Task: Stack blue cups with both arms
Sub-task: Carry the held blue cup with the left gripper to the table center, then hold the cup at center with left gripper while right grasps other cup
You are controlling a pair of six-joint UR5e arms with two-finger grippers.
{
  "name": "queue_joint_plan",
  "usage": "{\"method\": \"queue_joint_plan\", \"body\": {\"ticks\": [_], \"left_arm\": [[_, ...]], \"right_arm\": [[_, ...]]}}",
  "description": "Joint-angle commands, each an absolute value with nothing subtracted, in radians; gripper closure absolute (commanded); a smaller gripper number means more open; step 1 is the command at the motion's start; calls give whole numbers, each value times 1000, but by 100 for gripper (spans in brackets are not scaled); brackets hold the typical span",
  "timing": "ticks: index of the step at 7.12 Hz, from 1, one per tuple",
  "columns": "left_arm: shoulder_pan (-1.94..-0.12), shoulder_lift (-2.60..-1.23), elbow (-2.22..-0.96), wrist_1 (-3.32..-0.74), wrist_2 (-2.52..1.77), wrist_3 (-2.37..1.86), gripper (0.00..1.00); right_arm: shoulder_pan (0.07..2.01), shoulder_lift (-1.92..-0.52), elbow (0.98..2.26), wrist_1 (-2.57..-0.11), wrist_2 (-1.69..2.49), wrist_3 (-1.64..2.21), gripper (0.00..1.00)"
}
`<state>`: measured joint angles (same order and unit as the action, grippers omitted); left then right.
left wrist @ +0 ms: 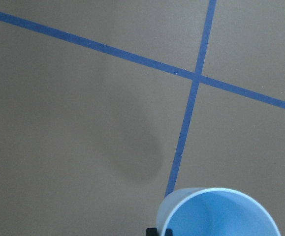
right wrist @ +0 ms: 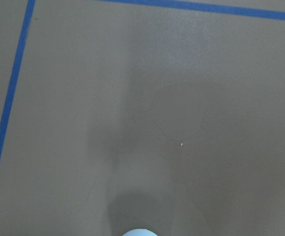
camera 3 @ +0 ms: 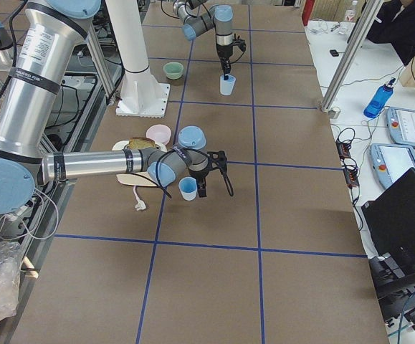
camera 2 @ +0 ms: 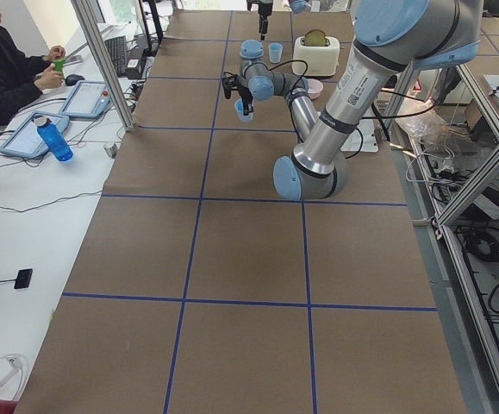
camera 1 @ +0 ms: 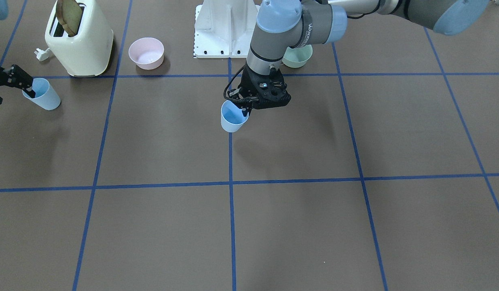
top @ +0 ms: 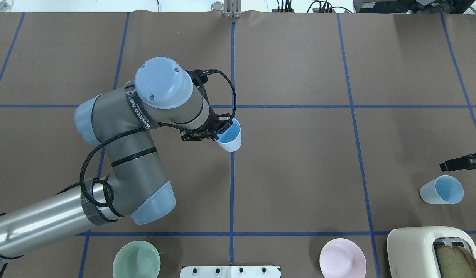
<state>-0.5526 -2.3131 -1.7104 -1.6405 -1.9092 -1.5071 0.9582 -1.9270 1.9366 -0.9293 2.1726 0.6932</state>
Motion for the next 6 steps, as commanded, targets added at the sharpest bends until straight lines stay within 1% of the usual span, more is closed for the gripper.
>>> {"method": "queue_joint_plan", "body": {"ticks": [1,3,6], "left_arm": [[-552,-2315,-1707,-1640,-1908,-1508,100],[-552,-2315,-1703,-1641,-1908,-1508,100],[-552,-2315,-1700,-1641,-1908,-1508,100]], "right_arm": [[922,-1931,1936,-927,2172,692,2],[911,-1983,1936,-861,2166,690,2],[907,-2002,1922,-841,2142,686,2]]}}
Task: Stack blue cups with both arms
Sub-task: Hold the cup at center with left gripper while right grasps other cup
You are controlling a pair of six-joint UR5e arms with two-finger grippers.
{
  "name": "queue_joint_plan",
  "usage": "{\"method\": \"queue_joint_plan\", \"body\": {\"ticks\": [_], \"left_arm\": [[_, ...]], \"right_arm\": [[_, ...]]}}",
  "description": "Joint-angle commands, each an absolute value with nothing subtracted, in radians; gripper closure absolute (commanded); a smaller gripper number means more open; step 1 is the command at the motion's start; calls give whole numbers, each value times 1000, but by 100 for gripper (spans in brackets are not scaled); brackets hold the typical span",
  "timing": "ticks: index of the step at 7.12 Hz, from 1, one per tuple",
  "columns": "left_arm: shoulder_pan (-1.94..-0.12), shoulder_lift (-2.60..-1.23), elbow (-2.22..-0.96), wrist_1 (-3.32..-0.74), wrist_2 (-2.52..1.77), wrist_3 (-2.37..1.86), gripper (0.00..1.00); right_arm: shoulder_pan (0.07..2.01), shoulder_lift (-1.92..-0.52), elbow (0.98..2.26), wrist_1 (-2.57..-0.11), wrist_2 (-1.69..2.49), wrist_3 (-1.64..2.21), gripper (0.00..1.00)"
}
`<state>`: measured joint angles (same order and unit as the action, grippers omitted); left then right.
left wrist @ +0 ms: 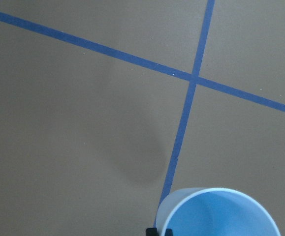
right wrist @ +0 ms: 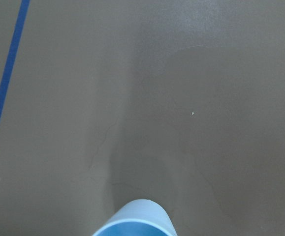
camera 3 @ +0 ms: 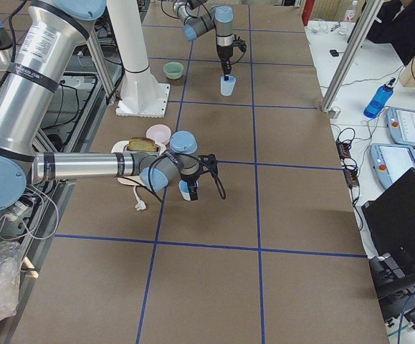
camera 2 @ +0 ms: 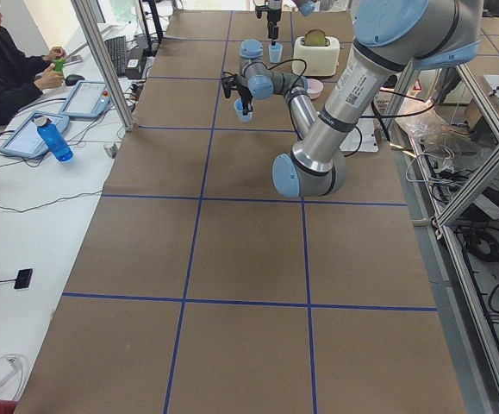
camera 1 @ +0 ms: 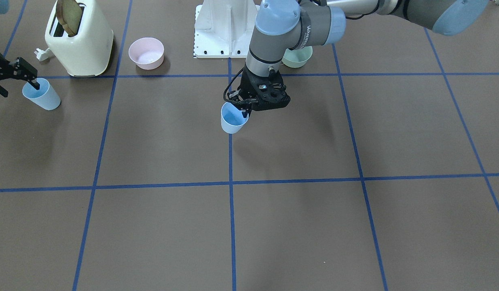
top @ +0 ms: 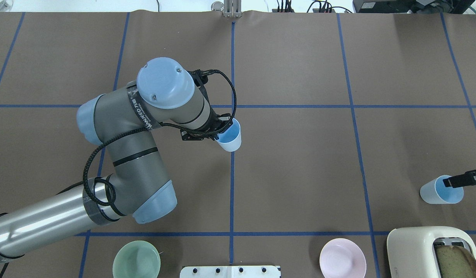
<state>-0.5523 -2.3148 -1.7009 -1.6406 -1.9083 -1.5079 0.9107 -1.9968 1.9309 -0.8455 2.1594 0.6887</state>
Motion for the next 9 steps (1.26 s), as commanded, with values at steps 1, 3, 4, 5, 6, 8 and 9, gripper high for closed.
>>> {"method": "queue_joint_plan", "body": {"ticks": [1,3,4,5,6,8,9], "left_arm": [[-552,-2315,-1700,-1640,-1908,-1508,100],[-552,-2315,-1700,-1641,-1908,-1506,100],[-552,-2315,-1700,-1640,-1908,-1508,100],[-552,-2315,-1700,-1640,-1908,-1508,100],[-552,-2313,-1700,-1641,-1908,-1506,100],[-552,-2313,-1695,-1641,-1907,-1506,100],[-552,-2313,-1694,-1641,-1907,-1506,100]], "right_arm": [[904,-1997,1916,-841,2138,686,2],[897,-1993,1904,-839,2123,684,4],[896,-1991,1901,-839,2123,684,6],[893,-1990,1899,-839,2122,686,10],[890,-1990,1899,-839,2121,686,17],[871,-1990,1894,-839,2121,686,23],[864,-1990,1894,-839,2121,686,28]]}}
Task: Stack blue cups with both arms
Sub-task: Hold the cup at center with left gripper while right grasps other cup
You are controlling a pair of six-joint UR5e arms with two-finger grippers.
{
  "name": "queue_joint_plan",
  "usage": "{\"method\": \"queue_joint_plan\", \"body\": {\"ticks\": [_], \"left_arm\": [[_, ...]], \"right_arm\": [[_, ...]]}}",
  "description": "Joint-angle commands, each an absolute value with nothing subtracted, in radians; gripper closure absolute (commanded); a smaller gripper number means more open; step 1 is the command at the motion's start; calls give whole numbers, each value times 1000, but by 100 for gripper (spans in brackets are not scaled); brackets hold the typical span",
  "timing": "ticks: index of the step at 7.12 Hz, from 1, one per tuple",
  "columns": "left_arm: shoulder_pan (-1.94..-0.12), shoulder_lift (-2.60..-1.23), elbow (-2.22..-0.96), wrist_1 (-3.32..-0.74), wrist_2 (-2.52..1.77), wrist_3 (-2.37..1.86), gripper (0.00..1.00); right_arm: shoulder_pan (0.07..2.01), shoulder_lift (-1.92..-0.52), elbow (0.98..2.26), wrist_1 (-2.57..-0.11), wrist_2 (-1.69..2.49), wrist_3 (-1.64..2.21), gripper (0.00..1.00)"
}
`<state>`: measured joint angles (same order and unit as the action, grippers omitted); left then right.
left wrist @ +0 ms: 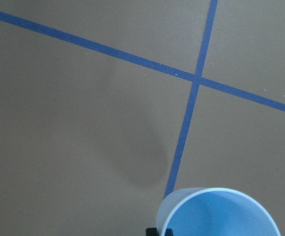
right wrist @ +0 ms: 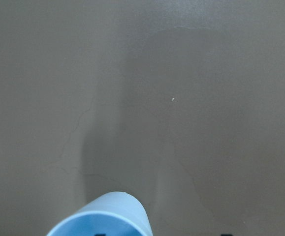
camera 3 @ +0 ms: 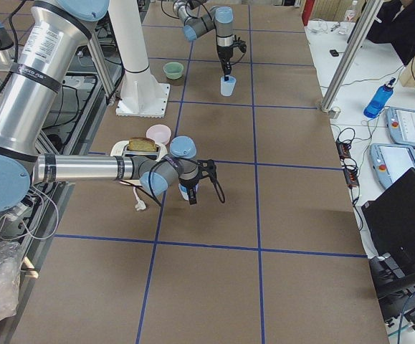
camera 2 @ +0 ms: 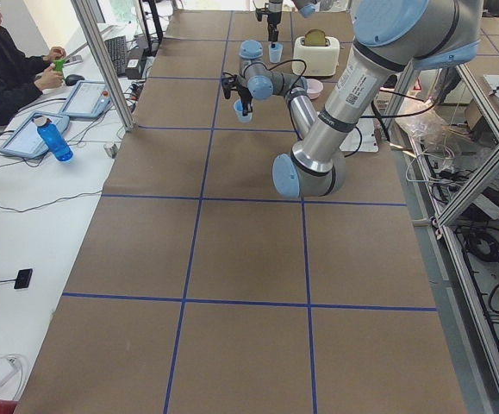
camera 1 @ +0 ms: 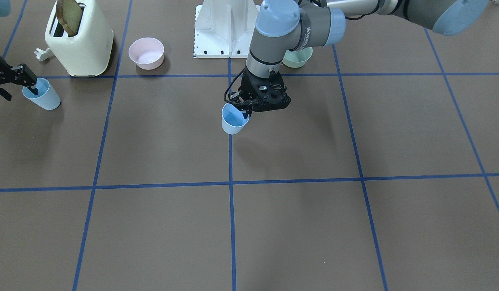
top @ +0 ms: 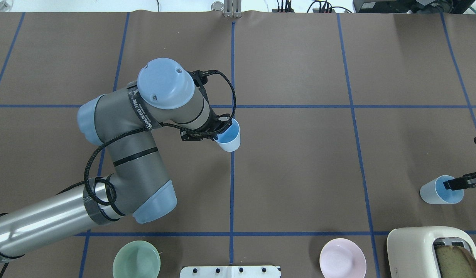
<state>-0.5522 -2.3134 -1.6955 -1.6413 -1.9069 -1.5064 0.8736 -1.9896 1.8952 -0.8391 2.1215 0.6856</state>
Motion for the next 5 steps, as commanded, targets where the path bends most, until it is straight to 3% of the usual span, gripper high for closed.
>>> {"method": "queue_joint_plan", "body": {"ticks": [1,3,5], "left_arm": [[-552,-2313,-1692,-1641,-1896,-1506,100],[-552,-2313,-1692,-1641,-1896,-1506,100],[-552,-2312,-1692,-1641,-1896,-1505,100]], "right_arm": [[858,-1990,1894,-839,2111,686,41],[853,-1990,1894,-838,2108,693,100],[853,-1990,1879,-775,2106,693,100]]}}
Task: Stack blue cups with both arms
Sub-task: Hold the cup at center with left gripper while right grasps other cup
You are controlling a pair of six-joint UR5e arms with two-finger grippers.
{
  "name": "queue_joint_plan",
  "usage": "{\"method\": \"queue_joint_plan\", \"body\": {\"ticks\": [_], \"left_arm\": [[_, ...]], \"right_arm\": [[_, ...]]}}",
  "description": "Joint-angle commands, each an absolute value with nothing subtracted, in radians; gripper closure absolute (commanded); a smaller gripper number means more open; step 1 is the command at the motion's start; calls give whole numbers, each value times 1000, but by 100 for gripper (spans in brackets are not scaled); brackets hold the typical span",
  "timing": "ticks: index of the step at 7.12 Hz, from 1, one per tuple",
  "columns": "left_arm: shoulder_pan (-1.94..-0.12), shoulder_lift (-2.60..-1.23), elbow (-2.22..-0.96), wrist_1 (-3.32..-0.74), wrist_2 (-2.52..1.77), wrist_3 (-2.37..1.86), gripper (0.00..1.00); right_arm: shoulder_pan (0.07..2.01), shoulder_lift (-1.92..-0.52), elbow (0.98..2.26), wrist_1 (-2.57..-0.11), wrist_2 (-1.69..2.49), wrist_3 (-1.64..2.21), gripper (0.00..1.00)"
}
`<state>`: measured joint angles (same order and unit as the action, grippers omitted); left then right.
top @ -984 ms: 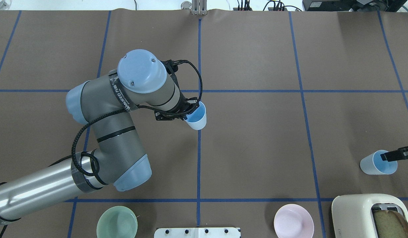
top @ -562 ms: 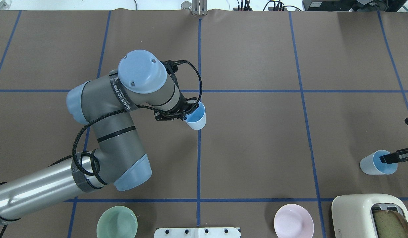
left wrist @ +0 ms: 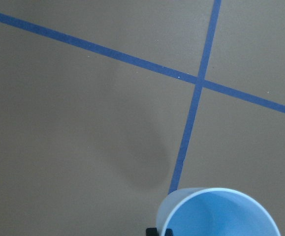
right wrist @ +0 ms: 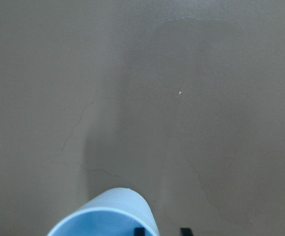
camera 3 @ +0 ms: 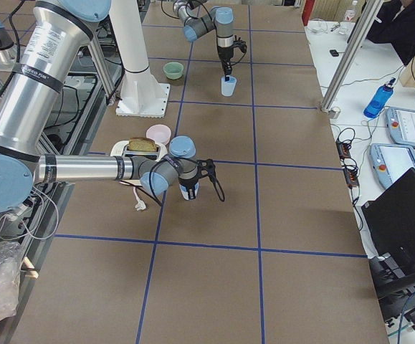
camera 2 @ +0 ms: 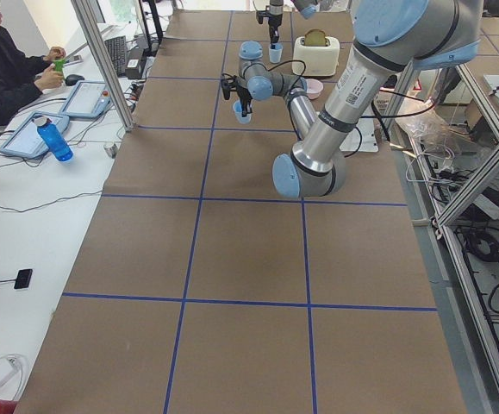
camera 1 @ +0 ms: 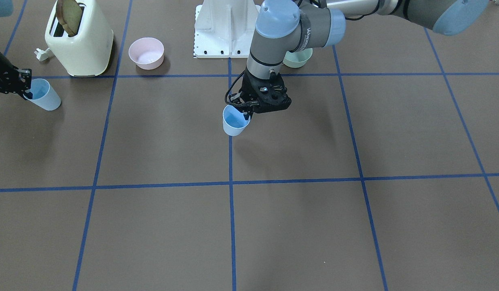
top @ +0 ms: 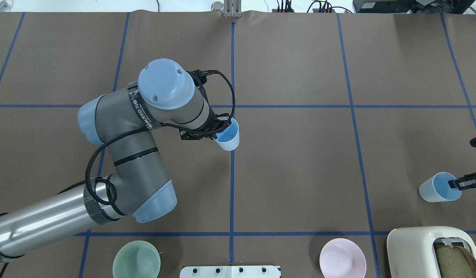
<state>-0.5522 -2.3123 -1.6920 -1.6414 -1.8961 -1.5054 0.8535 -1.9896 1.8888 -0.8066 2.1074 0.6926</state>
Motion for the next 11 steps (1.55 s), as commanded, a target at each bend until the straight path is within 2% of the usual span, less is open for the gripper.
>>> {"method": "queue_joint_plan", "body": {"ticks": [1,3,7,11], "left_arm": [[-552,-2312,-1692,-1641,-1894,-1505,100],[-545,-2309,-1678,-1641,-1869,-1506,100],[-450,-2315,-1668,-1643,-1741,-1532,100],[-425,-2307,-1658,-1643,-1714,-1532,100]], "right_arm": [[854,-1988,1881,-772,2105,693,100],[857,-1927,1876,-790,2104,695,100],[1012,-1725,1910,-1078,2192,689,100],[1046,-1591,1911,-1239,2212,678,100]]}}
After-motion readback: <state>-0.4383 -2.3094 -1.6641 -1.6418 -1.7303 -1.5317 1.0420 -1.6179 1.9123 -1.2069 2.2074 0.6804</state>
